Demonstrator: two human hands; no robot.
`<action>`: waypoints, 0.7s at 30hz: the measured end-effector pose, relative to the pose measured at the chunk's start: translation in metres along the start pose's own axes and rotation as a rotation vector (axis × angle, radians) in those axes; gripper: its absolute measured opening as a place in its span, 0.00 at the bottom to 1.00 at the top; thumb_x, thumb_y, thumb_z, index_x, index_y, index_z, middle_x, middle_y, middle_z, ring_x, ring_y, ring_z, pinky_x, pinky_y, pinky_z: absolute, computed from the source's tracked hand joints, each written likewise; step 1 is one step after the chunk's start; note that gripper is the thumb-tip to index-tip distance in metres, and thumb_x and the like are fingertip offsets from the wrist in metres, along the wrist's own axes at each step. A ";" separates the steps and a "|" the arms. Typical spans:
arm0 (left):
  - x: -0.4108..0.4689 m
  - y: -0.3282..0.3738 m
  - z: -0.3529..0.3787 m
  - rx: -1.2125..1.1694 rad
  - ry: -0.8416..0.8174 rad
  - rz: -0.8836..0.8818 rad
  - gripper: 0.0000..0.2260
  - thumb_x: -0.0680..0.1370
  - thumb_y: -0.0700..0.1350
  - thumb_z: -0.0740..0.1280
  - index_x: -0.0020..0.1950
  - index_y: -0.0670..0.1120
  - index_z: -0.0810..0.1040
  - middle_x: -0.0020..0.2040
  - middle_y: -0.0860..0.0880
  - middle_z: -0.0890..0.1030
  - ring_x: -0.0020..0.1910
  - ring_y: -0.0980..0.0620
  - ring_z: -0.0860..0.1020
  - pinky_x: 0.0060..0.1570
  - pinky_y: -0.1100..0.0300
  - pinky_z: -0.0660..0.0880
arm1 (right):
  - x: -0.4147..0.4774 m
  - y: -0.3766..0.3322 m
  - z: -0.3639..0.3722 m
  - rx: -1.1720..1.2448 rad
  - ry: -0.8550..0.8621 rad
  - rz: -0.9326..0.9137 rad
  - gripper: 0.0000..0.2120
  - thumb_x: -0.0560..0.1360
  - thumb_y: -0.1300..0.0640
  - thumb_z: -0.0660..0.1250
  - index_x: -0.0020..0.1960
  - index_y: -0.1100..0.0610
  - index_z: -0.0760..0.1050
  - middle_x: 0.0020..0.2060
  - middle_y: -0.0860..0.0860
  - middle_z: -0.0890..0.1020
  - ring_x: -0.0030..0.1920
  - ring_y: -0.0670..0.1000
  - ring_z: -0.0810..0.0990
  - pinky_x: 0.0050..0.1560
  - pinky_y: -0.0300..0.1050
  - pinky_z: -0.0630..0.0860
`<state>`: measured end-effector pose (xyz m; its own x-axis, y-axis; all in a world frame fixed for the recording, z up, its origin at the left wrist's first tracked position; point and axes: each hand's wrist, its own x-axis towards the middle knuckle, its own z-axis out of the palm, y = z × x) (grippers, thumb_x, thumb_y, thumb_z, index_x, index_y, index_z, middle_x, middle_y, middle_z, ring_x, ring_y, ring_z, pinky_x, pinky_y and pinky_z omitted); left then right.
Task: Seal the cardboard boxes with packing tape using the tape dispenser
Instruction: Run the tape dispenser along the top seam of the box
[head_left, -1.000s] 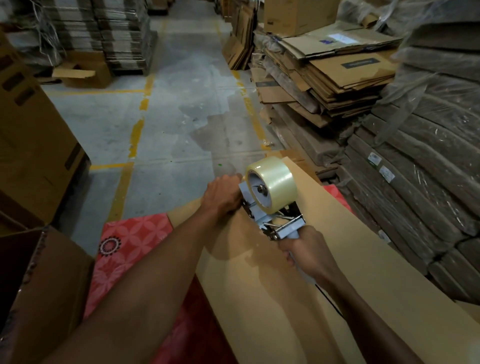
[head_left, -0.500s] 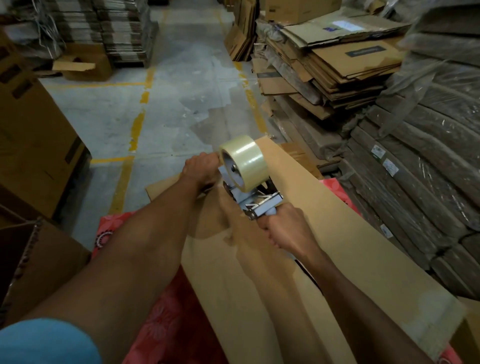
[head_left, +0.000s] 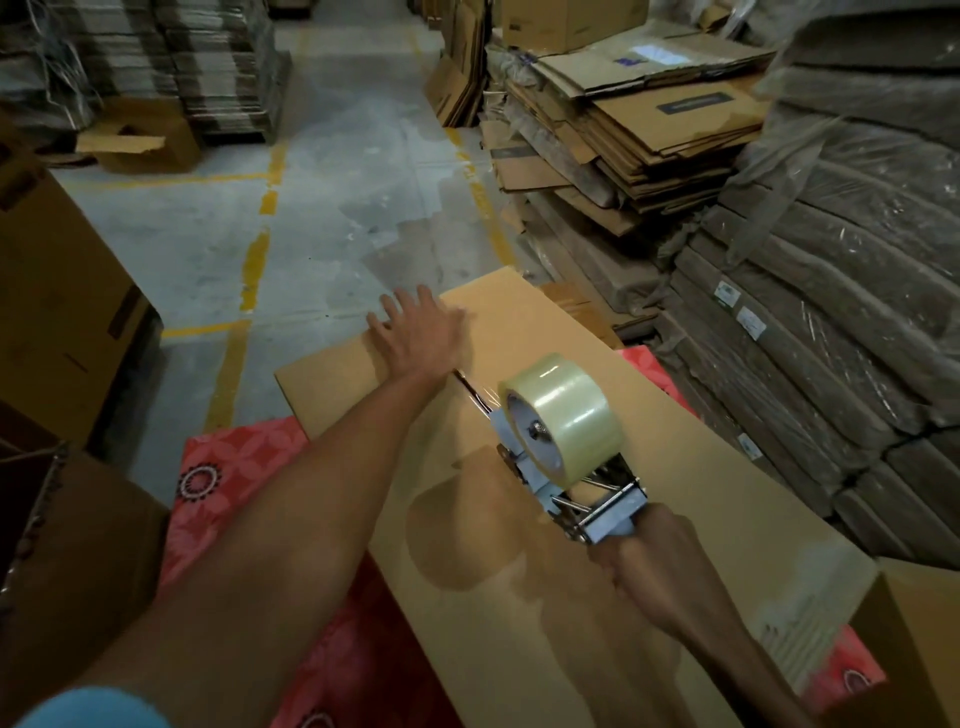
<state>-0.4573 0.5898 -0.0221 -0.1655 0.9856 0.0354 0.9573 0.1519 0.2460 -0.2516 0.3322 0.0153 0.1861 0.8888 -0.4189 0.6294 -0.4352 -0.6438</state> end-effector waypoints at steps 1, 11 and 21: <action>-0.011 0.008 0.004 -0.086 -0.015 0.033 0.35 0.82 0.66 0.51 0.80 0.41 0.58 0.79 0.37 0.59 0.79 0.37 0.55 0.76 0.37 0.50 | 0.000 0.001 -0.001 -0.012 0.003 -0.016 0.13 0.72 0.55 0.69 0.30 0.49 0.72 0.35 0.57 0.81 0.38 0.57 0.80 0.47 0.54 0.82; 0.004 -0.005 0.024 0.147 -0.057 0.166 0.30 0.84 0.51 0.44 0.82 0.37 0.41 0.82 0.39 0.42 0.82 0.40 0.41 0.78 0.39 0.42 | 0.037 -0.040 0.016 0.079 0.094 -0.092 0.11 0.70 0.58 0.69 0.30 0.60 0.75 0.26 0.52 0.79 0.29 0.56 0.77 0.35 0.52 0.77; 0.029 -0.012 0.024 0.131 -0.107 0.132 0.38 0.83 0.62 0.48 0.82 0.38 0.41 0.83 0.40 0.41 0.82 0.43 0.40 0.78 0.38 0.42 | 0.039 -0.039 0.006 0.026 0.029 -0.106 0.10 0.68 0.53 0.67 0.34 0.60 0.78 0.30 0.55 0.82 0.33 0.59 0.82 0.40 0.57 0.82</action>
<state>-0.4682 0.6183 -0.0473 -0.0168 0.9988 -0.0459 0.9928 0.0221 0.1181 -0.2733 0.3830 0.0205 0.1419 0.9337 -0.3289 0.6271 -0.3418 -0.6999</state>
